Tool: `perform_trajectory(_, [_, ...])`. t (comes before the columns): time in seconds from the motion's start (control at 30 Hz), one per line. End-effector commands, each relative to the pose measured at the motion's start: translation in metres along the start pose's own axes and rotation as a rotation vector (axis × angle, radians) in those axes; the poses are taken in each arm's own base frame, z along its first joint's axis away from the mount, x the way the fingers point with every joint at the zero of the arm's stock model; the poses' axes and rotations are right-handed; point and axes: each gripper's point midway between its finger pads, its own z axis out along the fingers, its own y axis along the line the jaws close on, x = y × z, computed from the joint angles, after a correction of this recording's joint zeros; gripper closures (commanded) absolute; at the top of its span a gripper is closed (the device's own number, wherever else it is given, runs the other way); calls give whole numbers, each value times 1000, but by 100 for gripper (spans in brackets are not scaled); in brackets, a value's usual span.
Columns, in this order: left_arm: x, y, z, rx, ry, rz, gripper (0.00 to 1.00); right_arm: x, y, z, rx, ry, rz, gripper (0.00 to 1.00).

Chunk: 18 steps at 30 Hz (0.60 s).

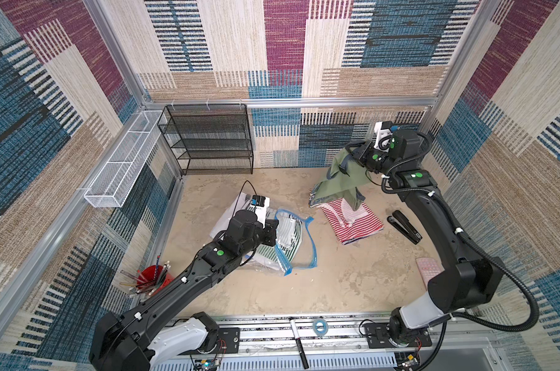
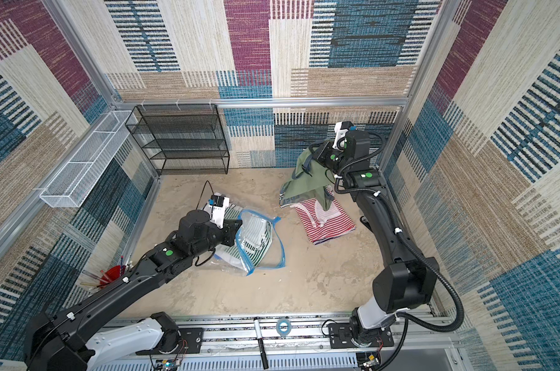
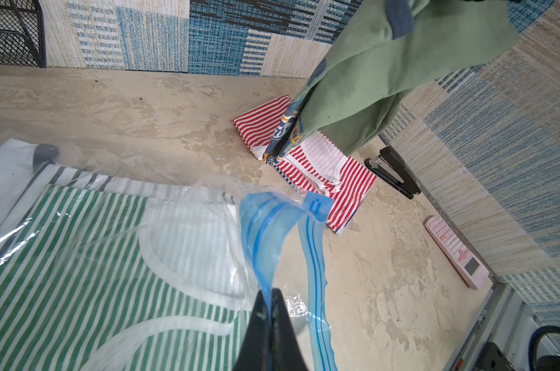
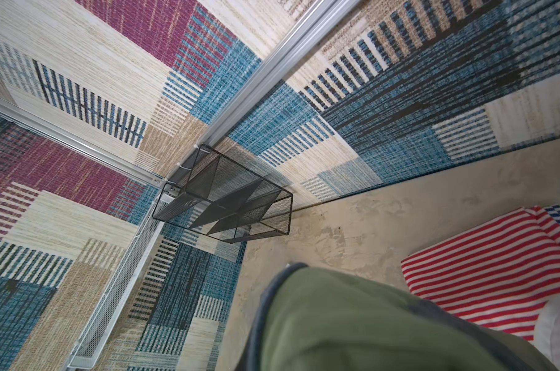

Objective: Take the tank top out of the vacuum bag
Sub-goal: Place the tank top on the tank top.

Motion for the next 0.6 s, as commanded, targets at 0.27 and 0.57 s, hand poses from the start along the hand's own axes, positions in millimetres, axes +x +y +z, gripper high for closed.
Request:
perform_trajectory(0.27, [-11, 6, 12, -43, -37, 65, 100, -34, -37, 66, 20, -32, -162, 100])
perform_trajectory(0.57, [-7, 12, 37, -67, 5, 64, 100, -45, -81, 128, 93, 40, -217, 100])
